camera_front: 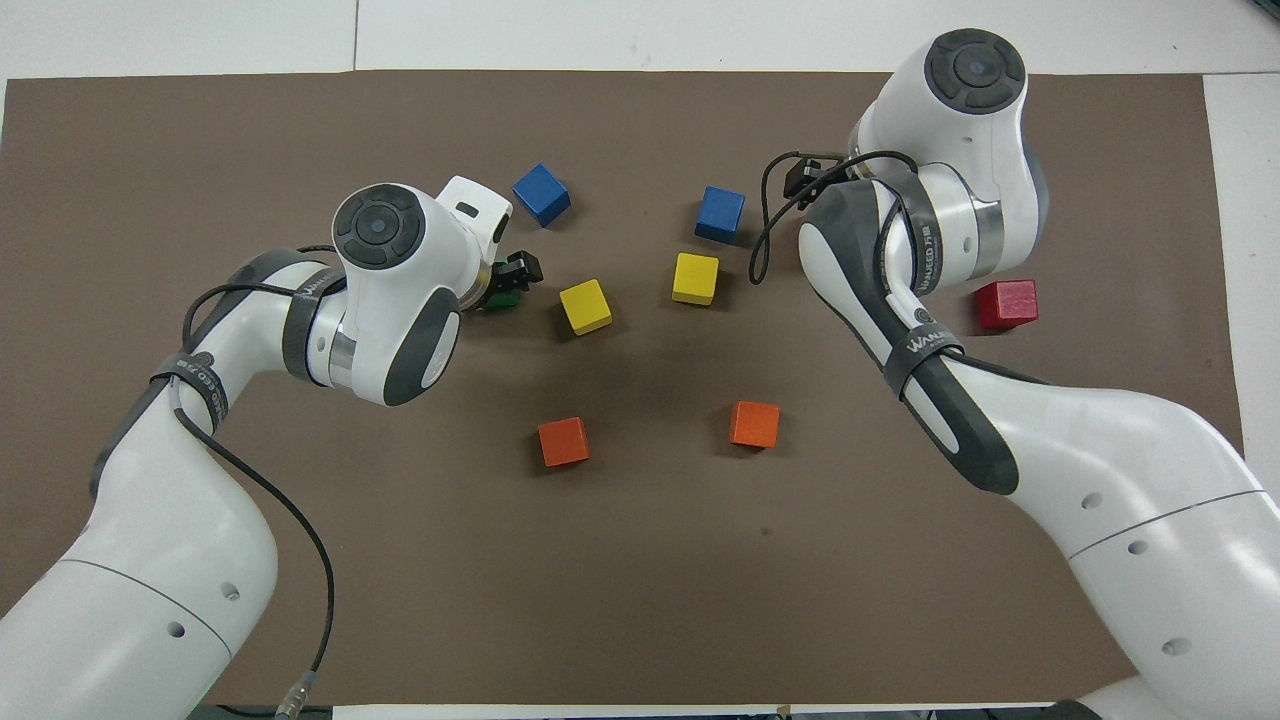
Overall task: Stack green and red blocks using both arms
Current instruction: 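Grasp another green with the left gripper while the right gripper grasps red, then lift green onto green with the left gripper while the right gripper stacks red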
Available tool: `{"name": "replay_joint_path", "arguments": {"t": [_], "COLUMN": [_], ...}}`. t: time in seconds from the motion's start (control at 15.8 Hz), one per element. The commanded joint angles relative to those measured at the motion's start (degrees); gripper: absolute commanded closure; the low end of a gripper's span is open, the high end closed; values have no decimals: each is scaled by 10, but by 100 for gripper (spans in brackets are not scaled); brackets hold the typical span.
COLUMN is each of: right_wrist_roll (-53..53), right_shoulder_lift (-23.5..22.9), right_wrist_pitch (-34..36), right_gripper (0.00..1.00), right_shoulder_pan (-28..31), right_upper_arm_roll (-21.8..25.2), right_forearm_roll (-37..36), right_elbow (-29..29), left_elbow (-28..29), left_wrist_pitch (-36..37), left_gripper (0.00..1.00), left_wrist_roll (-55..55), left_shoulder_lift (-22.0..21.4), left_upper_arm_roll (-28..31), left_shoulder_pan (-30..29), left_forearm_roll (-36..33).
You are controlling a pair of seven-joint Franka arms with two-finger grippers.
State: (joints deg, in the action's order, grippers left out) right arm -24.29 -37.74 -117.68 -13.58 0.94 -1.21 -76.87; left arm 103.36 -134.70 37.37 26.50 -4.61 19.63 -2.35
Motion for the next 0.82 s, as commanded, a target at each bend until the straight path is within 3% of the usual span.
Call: {"name": "replay_joint_path", "arguments": {"t": [0.0,0.06,0.13,0.32,0.44,0.7,0.76], "right_wrist_roll": [-10,-10,-10,-10,-10,-10,-10], "right_shoulder_lift": [-16,-16,-16,-16,-16,-15,-14], "right_wrist_pitch": [-6,-18,-23,-47,-69,-91,-101], "right_gripper": [0,0,0,0,0,0,8], "right_shoulder_pan": [1,0,0,0,0,0,0], "right_upper_arm_roll": [-3,-3,-3,-3,-3,-3,-3], "right_forearm_roll": [0,1,1,-3,-2,-1,-1], "right_elbow": [21,16,9,-16,-37,-70,-77], "left_elbow": [11,7,0,-46,-79,-53,-47], "left_wrist_pitch": [-24,-19,-10,28,101,187,200], "left_gripper": [0,34,99,100,100,100,100], "left_wrist_roll": [29,45,63,71,61,-99,-151], "left_shoulder_lift": [-4,-5,-4,5,0,-76,-86], "left_upper_arm_roll": [8,8,7,7,9,7,7], "left_shoulder_pan": [14,15,11,9,1,-83,-103], "left_forearm_roll": [-15,-13,-10,8,6,7,8]}}
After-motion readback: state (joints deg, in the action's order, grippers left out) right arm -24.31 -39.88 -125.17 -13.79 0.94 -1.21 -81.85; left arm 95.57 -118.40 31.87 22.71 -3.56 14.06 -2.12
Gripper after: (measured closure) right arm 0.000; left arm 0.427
